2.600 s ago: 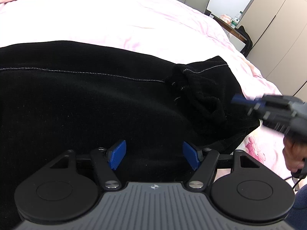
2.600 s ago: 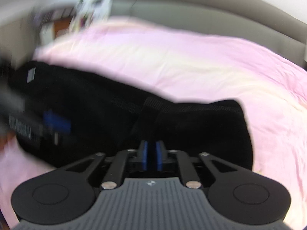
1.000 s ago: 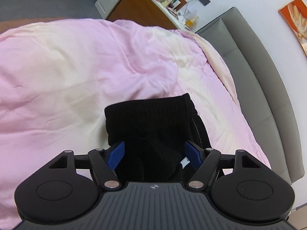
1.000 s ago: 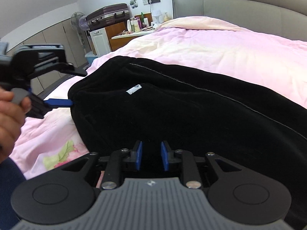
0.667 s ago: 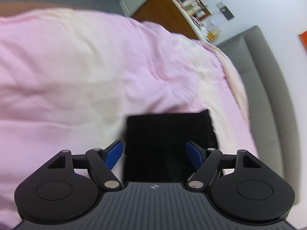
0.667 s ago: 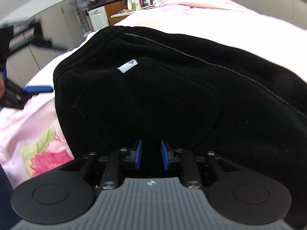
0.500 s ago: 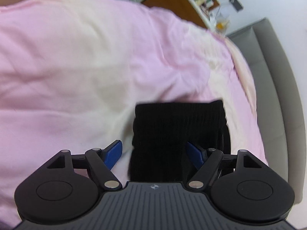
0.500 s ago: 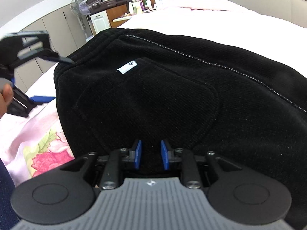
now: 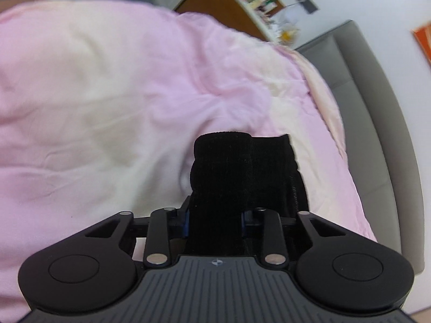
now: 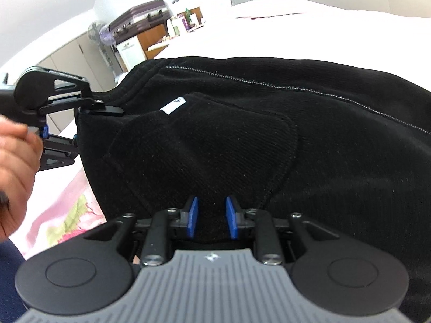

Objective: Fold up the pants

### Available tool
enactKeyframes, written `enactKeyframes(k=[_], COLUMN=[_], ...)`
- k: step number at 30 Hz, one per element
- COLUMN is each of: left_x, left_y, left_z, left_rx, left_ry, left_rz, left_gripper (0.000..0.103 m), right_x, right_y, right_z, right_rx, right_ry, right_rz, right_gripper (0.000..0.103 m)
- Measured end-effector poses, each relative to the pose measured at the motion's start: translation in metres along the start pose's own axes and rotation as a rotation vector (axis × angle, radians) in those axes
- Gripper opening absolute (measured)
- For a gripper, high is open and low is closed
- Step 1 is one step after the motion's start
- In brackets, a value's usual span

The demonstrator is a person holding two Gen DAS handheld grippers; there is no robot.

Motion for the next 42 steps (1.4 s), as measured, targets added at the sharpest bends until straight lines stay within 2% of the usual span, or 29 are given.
enactKeyframes(k=[3,6,10,12,18,20,24,27,29,30,33,35,36,37,39,40,42], left_x=[-0.012,-0.038,-0.096,-0.126,-0.21,-0.232,-0.273,-0.294,-0.302,-0.304,-0.304,-0.292,-0.282,-0.266,-0.232,-0.213,-0.172], left_y=[0.017,0.03,0.035,0.031,0.009,0.001,-0.015,-0.032,-0.047,-0.051,-0.048,-0.035,-0.028,-0.02,-0.011,-0.01,-0.019], left_z=[0.043,0.092,0.144,0.159,0.175,0.173,0.165,0.157,0.149,0.147,0.152,0.159,0.161,0.164,0.166,0.166,0.157], left_rx=[-0.064,-0.132,-0.162,-0.178,-0.257,-0.272,-0.262,-0.248,-0.242,-0.243,-0.221,-0.236,-0.272,-0.321,-0.379,-0.389,-0.387], left_ry=[-0.25,-0.546,-0.899,-1.03,-1.341,-1.405,-1.536,-1.58,-1.557,-1.555,-1.564,-1.521,-1.478,-1.408,-1.269,-1.195,-1.022], left_rz=[0.033,0.07,0.095,0.084,-0.022,-0.09,-0.209,-0.372,-0.507,-0.535,-0.531,-0.556,-0.575,-0.588,-0.598,-0.594,-0.587], left_gripper=[0.032,0.032,0.032,0.032,0.033,0.033,0.033,0.035,0.038,0.04,0.041,0.057,0.069,0.077,0.084,0.09,0.093], right_x=[0.0,0.004,0.013,0.016,0.012,0.007,-0.004,-0.006,-0.007,-0.007,-0.006,-0.001,-0.001,0.003,0.008,0.011,0.019], right_y=[0.014,0.038,0.082,0.108,0.168,0.179,0.182,0.182,0.185,0.184,0.177,0.173,0.174,0.172,0.168,0.166,0.16], right_z=[0.009,0.032,0.075,0.099,0.158,0.175,0.203,0.212,0.21,0.212,0.208,0.203,0.201,0.201,0.197,0.194,0.188], right_rx=[0.051,0.08,0.013,-0.028,-0.179,-0.208,-0.214,-0.215,-0.22,-0.218,-0.202,-0.188,-0.181,-0.171,-0.144,-0.127,-0.095], right_ry=[-0.055,-0.143,-0.15,-0.144,-0.176,-0.236,-0.403,-0.433,-0.426,-0.425,-0.42,-0.404,-0.394,-0.383,-0.363,-0.358,-0.341], right_rz=[0.011,0.017,0.026,0.04,0.078,0.087,0.082,0.076,0.079,0.079,0.077,0.081,0.085,0.09,0.098,0.096,0.09], right_gripper=[0.025,0.028,0.03,0.032,0.035,0.035,0.035,0.035,0.035,0.035,0.035,0.035,0.037,0.041,0.046,0.046,0.049])
Point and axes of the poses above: each gripper's, at about its wrist camera, not at the fingertips, and y roughly against the way its jaws point, z to its right, x to its top, the point moved 2 cm from there along -y, roughly the way its jaws point, and after that the axes turned 11 degrees about -x, right-handed, at the moved point
